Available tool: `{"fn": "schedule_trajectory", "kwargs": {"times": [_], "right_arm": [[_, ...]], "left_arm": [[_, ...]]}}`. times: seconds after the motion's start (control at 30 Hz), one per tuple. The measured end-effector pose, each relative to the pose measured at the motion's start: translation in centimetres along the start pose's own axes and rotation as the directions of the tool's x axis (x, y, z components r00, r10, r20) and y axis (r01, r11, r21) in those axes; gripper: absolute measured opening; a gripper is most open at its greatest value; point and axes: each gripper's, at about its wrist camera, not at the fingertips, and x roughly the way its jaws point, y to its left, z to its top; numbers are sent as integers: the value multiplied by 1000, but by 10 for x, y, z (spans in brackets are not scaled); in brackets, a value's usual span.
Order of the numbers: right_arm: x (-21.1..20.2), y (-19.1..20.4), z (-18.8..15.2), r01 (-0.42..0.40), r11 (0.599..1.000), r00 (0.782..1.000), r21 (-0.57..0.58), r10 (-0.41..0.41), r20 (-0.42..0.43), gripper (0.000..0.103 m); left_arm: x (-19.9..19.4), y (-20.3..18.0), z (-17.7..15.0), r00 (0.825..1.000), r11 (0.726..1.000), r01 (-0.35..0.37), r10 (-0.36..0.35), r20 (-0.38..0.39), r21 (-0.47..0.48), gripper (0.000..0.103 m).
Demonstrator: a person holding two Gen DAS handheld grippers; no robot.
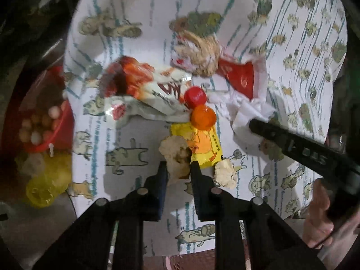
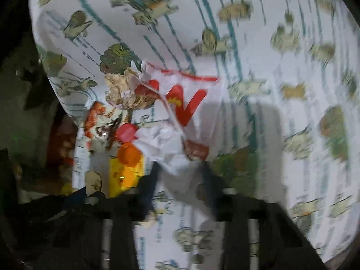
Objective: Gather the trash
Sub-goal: 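Grasp the bread piece with the left tool while the right tool grasps white tissue, then carry both items to the pink basket and open both tools to drop them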
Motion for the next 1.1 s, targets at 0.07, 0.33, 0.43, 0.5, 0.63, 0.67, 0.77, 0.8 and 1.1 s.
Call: {"fn": "schedule_trajectory", "kwargs": {"times": [0.07,0.33,0.43,0.5,0.63,0.67,0.77,0.8,1.1], "right_arm": [[-3,-4,-2,-46,998,999,39,46,3,13],[-83,22,-36,-61,991,991,-121,74,109,10],[-120,21,-55,-33,991,989,-133,51,136,9],[-141,17,-63,-36,993,986,-115,55,160,9],[-191,14,-93,-13,991,973,-130,43,225,9],[-197,16,-100,-10,990,972,-142,43,230,9],[-206,25,-124,17,984,978,-177,21,209,9],[-205,27,-132,20,982,982,-188,17,188,9],[-132,6,-192,-12,992,999,-129,6,-42,9]], "left_arm": [[-13,4,1,999,1000,1,-1,38,-14,19],[-105,13,-17,960,999,-25,30,278,-23,19],[-123,19,-36,961,997,30,-10,278,-68,19],[-133,14,-49,959,997,33,-14,283,-64,19],[-150,4,-71,948,998,27,-6,319,-62,19],[-153,0,-78,946,998,34,-12,323,-60,19],[-151,-11,-90,960,999,27,-16,280,-35,19],[-147,-14,-92,963,999,34,-26,269,-27,19],[-77,-35,-130,995,995,94,-95,38,24,19]]}}
